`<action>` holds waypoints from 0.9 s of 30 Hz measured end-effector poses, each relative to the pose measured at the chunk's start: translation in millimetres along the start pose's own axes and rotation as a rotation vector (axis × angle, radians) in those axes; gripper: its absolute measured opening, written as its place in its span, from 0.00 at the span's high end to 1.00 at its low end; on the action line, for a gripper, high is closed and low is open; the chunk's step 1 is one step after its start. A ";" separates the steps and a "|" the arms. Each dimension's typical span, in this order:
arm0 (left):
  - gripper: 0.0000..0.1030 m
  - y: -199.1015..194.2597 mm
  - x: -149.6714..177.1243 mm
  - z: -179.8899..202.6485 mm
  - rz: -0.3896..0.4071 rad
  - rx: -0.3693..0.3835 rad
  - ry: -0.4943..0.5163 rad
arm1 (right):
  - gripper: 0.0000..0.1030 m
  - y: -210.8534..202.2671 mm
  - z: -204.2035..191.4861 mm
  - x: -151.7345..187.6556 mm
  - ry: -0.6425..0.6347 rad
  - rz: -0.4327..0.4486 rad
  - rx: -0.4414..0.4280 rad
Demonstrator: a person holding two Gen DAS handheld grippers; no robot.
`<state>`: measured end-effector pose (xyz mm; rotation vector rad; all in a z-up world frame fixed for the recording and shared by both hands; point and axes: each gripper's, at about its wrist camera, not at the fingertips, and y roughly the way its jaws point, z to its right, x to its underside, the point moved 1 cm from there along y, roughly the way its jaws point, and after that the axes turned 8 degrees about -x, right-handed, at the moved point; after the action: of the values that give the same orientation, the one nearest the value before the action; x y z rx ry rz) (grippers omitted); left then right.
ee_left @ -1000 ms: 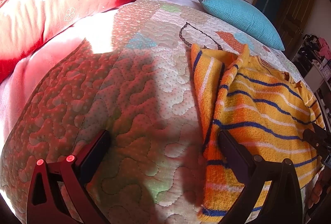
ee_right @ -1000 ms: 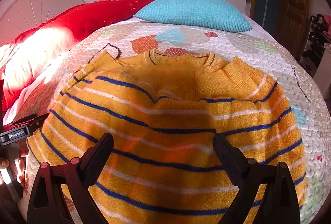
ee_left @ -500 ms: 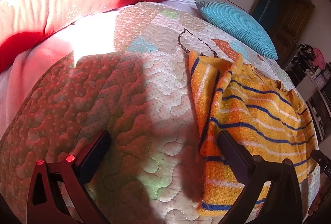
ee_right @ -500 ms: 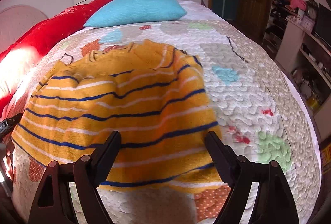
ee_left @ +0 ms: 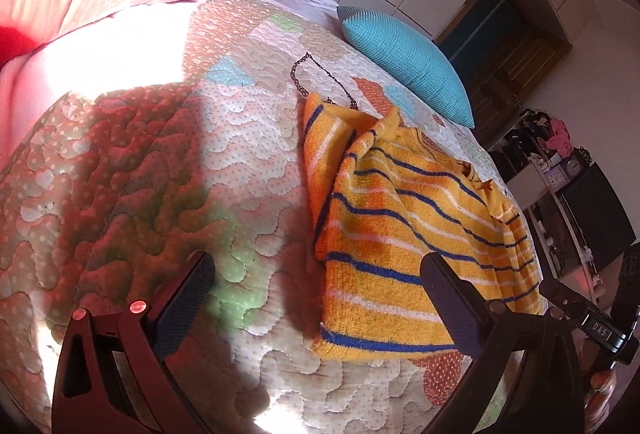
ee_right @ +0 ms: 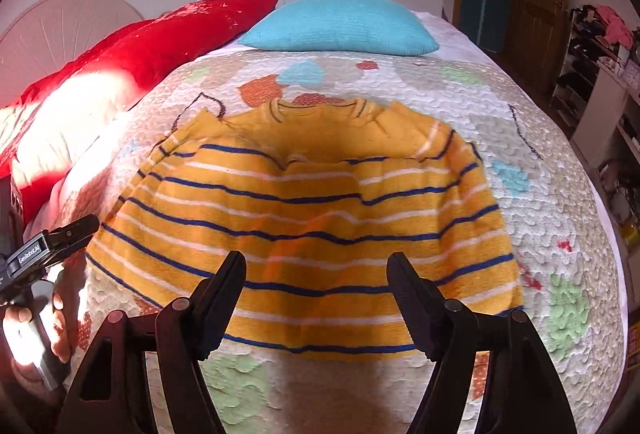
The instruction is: Fold small clothes
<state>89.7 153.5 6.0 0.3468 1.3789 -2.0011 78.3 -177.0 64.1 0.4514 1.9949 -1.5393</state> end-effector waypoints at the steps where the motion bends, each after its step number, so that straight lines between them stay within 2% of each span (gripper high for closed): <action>1: 0.01 0.2 0.5 0.0 -0.002 -0.003 0.000 | 0.25 5.3 -8.5 0.4 -0.010 -0.013 -0.012; 3: 0.01 0.1 -0.3 -2.4 -0.008 0.004 -0.014 | 0.25 15.7 -27.1 -1.3 -0.040 -0.039 -0.037; 5: 0.10 -1.5 -2.3 -7.1 -0.013 0.008 -0.037 | 0.25 25.3 -48.1 -4.9 -0.077 -0.057 -0.054; 7: 0.41 -5.1 -4.2 -12.8 -0.019 0.003 -0.060 | 0.25 35.5 -70.7 -11.1 -0.106 -0.072 -0.087; 9: 0.56 -8.7 -6.4 -21.2 -0.022 -0.003 -0.086 | 0.25 47.2 -93.5 -19.1 -0.130 -0.085 -0.125; 13: 0.56 -22.6 -13.5 -43.4 0.013 0.006 -0.177 | 0.25 72.8 -142.0 -29.7 -0.201 -0.118 -0.184; 16: 0.56 -35.3 -19.0 -58.5 0.049 0.004 -0.221 | 0.23 92.3 -177.4 -24.6 -0.288 -0.154 -0.194; 19: 0.53 -44.8 -22.9 -71.5 0.077 -0.021 -0.253 | 0.23 109.1 -203.5 -12.4 -0.371 -0.176 -0.156; 21: 0.50 -46.7 -23.9 -80.2 0.084 -0.027 -0.280 | 0.17 115.0 -214.2 -7.5 -0.409 -0.162 -0.113; 27: 0.49 -40.8 -23.1 -96.0 0.065 -0.023 -0.340 | 0.17 120.8 -228.5 -4.3 -0.458 -0.132 -0.036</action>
<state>65.3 257.4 9.5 0.0355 1.1603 -1.8856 98.7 75.7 13.9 -0.0515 1.7136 -1.5176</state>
